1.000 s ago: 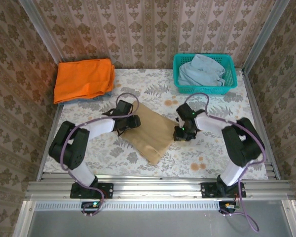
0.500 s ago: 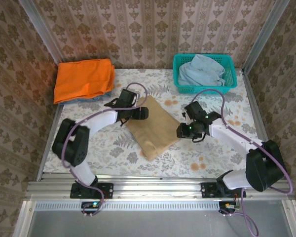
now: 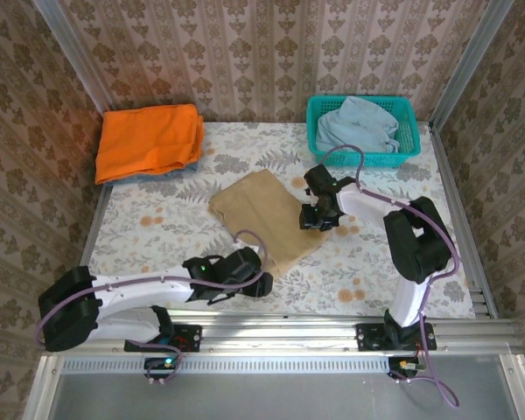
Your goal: Fold and stack the trousers
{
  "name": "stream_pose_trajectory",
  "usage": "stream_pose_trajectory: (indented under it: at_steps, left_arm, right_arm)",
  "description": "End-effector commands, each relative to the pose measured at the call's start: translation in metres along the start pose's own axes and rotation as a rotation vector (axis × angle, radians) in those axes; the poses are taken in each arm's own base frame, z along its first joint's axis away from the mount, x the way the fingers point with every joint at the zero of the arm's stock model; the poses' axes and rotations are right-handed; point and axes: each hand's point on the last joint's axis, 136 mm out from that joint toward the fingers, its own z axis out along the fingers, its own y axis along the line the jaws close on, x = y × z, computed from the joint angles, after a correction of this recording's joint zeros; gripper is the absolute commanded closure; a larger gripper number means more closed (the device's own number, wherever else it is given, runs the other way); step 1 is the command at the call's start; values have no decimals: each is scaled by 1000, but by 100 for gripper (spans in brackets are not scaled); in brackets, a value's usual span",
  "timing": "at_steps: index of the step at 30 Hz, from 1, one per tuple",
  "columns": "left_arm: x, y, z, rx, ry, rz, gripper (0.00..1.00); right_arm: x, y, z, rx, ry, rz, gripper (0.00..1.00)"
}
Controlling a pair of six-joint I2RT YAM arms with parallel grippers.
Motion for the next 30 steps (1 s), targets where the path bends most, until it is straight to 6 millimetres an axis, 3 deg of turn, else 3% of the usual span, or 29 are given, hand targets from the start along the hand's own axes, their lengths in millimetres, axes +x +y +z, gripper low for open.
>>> stream_pose_trajectory:
  at_steps: [1,5,9,13,16,20,30]
  left_arm:
    - [-28,-16,5,12,-130,-111,34]
    - [-30,-22,25,8,-126,-104,37]
    - [-22,-15,39,-68,-77,-104,45]
    - [-20,-11,40,-88,-78,-105,81]
    - [-23,-10,33,-108,-81,-86,98]
    - [-21,-8,25,-103,-70,-64,100]
    - [12,13,19,-82,6,-57,100]
  right_arm:
    - [-11,-5,4,30,-15,-16,64]
    - [-11,-8,6,30,-13,-8,64]
    - [-11,-10,6,23,-10,6,64]
    - [-11,-14,7,28,-7,13,65]
    - [-11,-18,9,42,-2,20,65]
    - [-11,-25,14,65,10,32,65]
    - [-12,-36,26,115,39,41,66]
